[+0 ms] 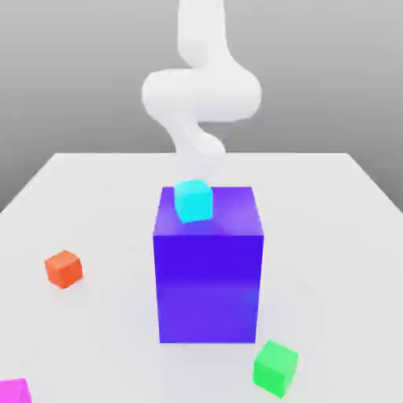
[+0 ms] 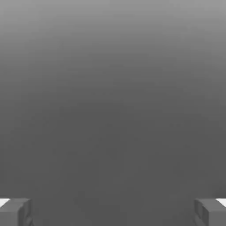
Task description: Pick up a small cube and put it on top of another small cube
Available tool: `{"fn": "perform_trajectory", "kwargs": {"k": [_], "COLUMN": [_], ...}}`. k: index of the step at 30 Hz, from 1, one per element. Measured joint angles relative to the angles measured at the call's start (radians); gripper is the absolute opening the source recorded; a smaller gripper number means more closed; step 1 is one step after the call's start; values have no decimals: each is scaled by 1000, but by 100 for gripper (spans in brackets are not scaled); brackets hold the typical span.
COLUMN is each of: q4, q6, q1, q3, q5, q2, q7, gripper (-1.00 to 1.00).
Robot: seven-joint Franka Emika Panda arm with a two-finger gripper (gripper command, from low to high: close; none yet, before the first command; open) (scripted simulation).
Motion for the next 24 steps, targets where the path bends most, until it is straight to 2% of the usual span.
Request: {"fn": "perform_trajectory", "kwargs": {"k": [9,15,24], "q4": [52,87,135], "q6": [65,106,178], "q1": [-173,-245,-332], "q3": [49,37,-11], "q5": [-82,-130,-113], "q2": [334,552,871], "q7": [305,499,730], "gripper": [0,0,0]}}
